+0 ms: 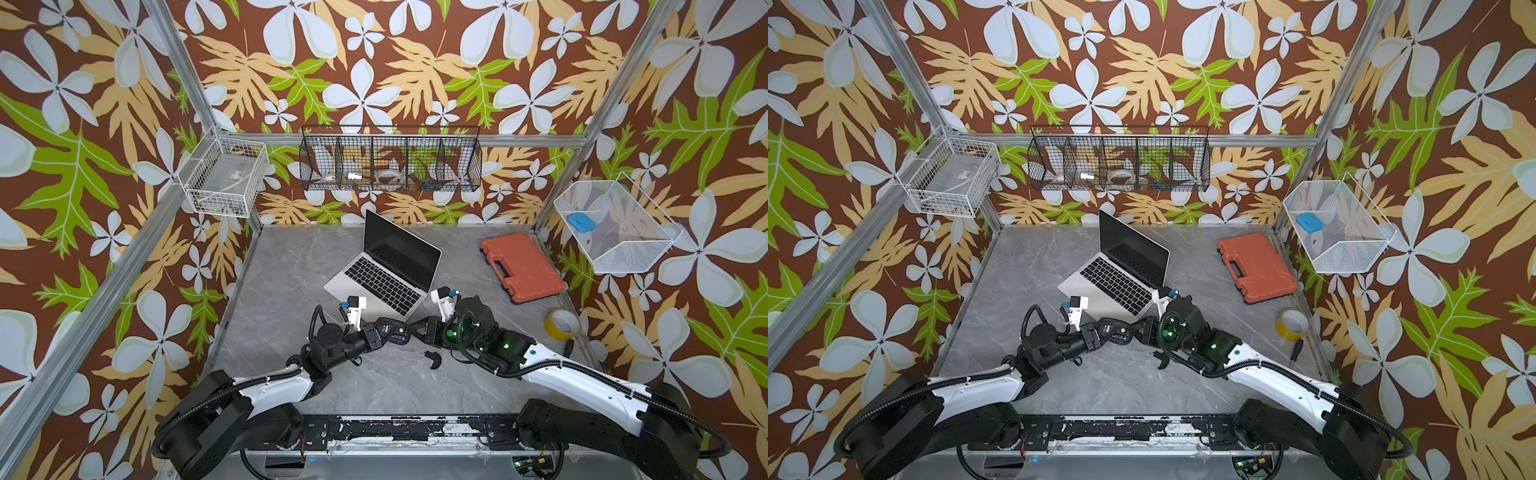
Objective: Insert the wireless mouse receiver into the laptop
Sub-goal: Take out the USB plug from the mouse.
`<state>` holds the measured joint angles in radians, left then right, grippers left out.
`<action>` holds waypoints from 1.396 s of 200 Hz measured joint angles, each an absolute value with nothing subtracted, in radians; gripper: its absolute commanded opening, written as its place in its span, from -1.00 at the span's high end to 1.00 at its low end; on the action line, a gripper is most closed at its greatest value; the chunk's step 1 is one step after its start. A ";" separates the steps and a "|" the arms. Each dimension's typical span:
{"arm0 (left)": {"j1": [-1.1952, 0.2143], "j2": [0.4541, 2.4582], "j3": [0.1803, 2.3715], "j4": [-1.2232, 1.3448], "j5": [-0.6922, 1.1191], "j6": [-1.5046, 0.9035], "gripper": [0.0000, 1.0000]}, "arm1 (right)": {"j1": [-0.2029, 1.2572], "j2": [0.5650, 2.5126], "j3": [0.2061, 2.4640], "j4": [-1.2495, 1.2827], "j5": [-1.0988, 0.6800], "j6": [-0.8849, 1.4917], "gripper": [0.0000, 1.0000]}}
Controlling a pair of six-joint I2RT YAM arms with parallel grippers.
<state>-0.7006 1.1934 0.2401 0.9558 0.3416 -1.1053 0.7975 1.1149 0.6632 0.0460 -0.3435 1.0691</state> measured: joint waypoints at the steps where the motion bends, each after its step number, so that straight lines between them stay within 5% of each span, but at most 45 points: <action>1: -0.701 1.194 0.240 0.955 0.342 -1.105 0.89 | 0.797 1.115 0.663 0.046 -0.344 1.069 0.51; 279: -0.704 1.258 0.198 1.064 0.247 -1.236 1.00 | 0.813 1.234 0.612 0.363 -0.355 1.253 0.47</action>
<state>-0.7040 1.2583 0.1978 1.0637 0.2474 -1.2362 0.8127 1.2339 0.6121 0.3626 -0.3553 1.2526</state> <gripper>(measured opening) 0.297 0.262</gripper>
